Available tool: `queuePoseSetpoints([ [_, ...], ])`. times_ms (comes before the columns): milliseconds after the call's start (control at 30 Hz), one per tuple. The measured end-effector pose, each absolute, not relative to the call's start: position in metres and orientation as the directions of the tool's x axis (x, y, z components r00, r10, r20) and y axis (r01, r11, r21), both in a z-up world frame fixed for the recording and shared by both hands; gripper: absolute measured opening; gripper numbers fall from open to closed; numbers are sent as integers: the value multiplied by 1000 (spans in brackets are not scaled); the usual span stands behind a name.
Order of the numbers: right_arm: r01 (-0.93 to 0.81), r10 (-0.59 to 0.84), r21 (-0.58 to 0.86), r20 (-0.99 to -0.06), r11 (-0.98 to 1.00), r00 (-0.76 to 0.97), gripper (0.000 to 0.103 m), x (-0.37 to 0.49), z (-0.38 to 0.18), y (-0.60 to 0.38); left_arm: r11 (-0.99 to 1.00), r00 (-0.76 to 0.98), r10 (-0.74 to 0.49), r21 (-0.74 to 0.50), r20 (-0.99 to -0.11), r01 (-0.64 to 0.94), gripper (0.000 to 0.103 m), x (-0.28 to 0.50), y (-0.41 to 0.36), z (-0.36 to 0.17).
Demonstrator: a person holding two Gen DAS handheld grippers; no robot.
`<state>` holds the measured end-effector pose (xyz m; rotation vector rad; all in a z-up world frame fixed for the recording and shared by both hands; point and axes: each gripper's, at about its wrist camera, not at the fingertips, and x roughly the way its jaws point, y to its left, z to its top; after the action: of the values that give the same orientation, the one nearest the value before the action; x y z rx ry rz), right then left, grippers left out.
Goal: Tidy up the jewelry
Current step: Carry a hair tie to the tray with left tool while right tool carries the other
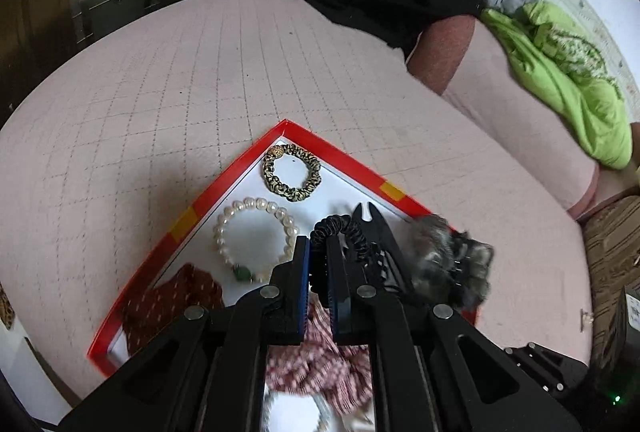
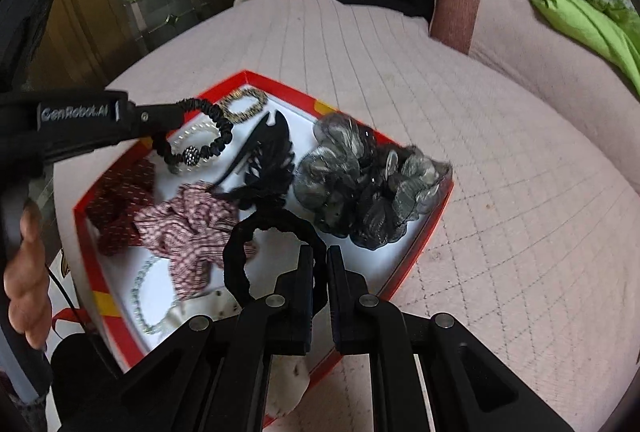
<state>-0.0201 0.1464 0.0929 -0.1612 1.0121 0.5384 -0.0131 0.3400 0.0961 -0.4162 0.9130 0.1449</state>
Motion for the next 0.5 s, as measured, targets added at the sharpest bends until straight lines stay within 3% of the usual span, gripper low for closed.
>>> queuePoseSetpoints([
  [500,-493,342,117,-853,862,395,8,-12,73,146,926,560,-33,-236,-828,-294,8,8,335,73],
])
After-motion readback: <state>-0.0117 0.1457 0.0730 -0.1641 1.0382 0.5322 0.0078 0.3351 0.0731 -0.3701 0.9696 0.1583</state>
